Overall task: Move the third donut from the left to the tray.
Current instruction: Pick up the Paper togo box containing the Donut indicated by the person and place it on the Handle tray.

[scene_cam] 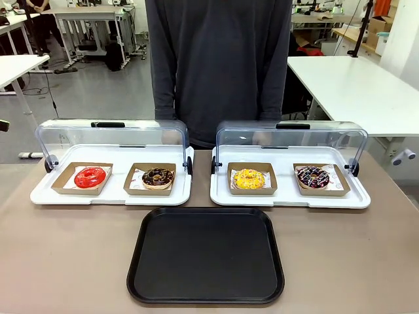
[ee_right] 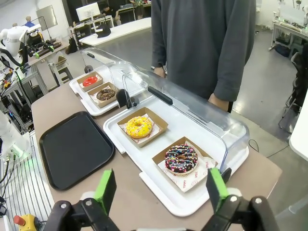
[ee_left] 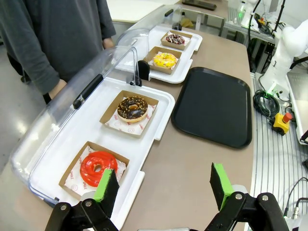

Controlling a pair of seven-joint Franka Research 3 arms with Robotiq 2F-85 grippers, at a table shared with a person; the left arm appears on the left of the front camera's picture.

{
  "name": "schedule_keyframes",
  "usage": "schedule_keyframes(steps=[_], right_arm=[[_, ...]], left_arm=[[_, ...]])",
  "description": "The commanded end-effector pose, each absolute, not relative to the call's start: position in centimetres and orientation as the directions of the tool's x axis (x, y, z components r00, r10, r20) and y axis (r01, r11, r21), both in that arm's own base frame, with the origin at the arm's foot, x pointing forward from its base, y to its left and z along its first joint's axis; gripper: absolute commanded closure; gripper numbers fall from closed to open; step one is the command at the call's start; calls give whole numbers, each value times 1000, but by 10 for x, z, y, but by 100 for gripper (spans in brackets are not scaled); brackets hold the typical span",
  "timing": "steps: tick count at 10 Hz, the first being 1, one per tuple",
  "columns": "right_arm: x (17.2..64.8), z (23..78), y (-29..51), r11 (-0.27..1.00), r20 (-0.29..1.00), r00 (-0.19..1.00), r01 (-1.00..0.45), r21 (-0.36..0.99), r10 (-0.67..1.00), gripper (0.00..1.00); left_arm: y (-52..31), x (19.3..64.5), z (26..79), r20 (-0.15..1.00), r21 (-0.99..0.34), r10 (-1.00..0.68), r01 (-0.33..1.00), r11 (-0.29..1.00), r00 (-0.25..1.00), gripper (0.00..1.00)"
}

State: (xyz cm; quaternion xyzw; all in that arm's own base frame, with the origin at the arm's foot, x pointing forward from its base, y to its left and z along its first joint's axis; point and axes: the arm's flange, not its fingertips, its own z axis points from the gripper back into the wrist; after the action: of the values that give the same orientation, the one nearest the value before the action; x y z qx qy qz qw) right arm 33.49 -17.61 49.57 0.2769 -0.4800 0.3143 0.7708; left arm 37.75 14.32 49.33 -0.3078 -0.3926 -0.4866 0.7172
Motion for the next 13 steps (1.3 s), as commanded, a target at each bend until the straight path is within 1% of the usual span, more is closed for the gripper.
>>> schedule_keyframes(steps=[1, 13], right_arm=[[339, 496, -177, 645, 927, 306, -758, 100, 217, 0], [339, 496, -177, 645, 927, 306, -758, 100, 217, 0]], left_arm=[[144, 378, 495, 865, -56, -455, 942, 331, 211, 0], [144, 378, 495, 865, -56, -455, 942, 331, 211, 0]])
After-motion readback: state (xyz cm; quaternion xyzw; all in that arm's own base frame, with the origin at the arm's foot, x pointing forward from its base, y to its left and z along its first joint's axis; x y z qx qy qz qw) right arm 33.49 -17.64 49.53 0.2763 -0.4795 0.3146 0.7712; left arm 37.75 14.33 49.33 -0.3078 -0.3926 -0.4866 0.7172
